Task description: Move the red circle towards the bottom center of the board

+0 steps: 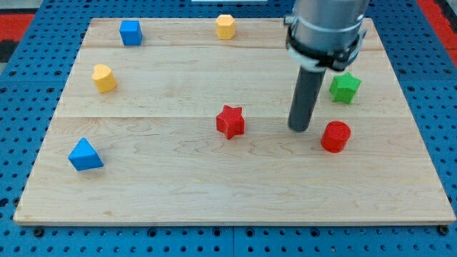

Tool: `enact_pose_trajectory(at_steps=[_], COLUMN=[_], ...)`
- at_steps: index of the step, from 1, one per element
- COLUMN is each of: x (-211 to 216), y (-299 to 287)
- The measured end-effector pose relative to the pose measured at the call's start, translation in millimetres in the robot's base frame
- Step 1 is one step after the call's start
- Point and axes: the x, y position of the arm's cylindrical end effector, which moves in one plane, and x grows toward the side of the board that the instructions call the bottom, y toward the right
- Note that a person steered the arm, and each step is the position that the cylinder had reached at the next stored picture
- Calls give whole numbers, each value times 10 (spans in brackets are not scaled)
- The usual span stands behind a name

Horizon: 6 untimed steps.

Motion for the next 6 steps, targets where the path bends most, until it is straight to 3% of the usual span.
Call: enact_pose_trajectory(at_steps=[1, 2, 3, 4, 5, 6], x=[0, -306, -436, -183, 525, 533], y=[111, 182, 849, 1349, 810, 627])
